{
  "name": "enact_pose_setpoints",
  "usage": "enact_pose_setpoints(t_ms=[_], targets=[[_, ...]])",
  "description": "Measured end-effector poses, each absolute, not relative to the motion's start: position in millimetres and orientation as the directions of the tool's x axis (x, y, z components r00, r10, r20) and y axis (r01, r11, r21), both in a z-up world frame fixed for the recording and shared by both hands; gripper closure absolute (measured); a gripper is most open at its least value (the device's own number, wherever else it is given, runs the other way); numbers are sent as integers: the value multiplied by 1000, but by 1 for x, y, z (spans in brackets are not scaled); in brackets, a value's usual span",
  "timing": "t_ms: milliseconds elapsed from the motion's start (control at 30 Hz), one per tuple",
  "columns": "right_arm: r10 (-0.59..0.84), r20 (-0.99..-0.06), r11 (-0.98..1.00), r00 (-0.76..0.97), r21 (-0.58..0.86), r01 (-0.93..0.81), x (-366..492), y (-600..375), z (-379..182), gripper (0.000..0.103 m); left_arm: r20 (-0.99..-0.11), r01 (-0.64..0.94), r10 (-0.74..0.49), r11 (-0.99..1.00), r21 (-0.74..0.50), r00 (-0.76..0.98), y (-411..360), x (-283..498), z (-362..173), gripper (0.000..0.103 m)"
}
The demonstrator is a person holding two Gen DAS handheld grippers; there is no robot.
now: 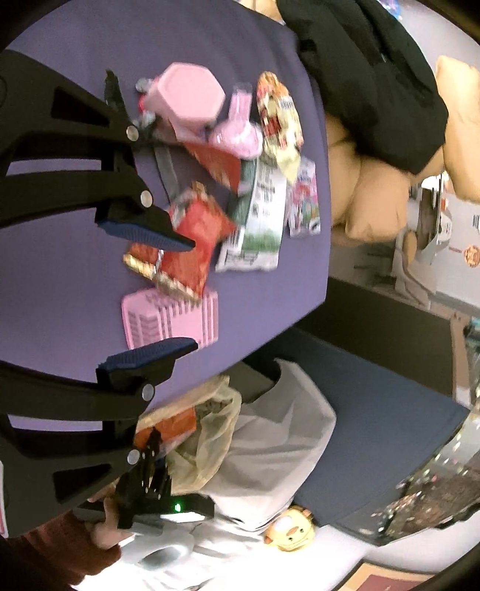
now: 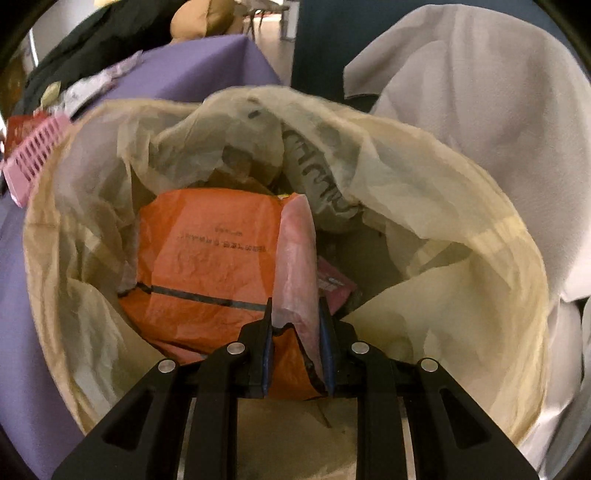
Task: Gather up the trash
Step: 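Lower the orange bag into the trash bag and open the right tool, then move both open tools toward the remaining wrappers on the table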
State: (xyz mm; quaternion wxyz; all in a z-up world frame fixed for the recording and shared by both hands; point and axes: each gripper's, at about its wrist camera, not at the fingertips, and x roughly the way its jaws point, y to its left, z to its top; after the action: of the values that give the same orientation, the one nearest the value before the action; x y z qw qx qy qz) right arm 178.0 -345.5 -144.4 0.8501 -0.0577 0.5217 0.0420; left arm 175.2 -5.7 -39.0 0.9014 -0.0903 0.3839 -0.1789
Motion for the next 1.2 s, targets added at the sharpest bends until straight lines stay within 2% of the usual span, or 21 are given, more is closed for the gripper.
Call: enact_pose_setpoints(t_ms=[67, 100, 367, 467, 667, 867, 1000, 1200], targets=[[46, -880, 994, 472, -5, -108, 174, -352, -135, 68, -658, 231, -382, 923, -308, 649, 5, 173, -41, 53], [54, -872, 995, 486, 8, -96, 171, -356, -129, 67, -658, 219, -376, 925, -310, 653, 11, 172, -42, 53], [76, -795, 996, 601, 31, -85, 154, -350, -76, 66, -651, 145, -309, 945, -295, 693, 50, 160, -47, 50], [97, -760, 994, 642, 42, -101, 152, -341, -57, 60, -651, 105, -286, 948, -302, 703, 69, 157, -50, 50], [218, -706, 970, 673, 82, -228, 150, -298, -30, 59, -651, 8, -227, 947, -321, 724, 110, 149, -55, 50], [295, -684, 944, 668, 100, -314, 159, -252, -25, 59, -659, -43, -199, 943, -331, 725, 134, 147, -61, 50], [317, -689, 934, 652, 105, -343, 179, -222, -26, 59, -654, -21, -229, 936, -351, 721, 140, 153, -62, 50], [336, -684, 920, 647, 92, -381, 211, -185, -22, 59, -582, 120, -331, 921, -371, 743, 149, 185, -50, 49]])
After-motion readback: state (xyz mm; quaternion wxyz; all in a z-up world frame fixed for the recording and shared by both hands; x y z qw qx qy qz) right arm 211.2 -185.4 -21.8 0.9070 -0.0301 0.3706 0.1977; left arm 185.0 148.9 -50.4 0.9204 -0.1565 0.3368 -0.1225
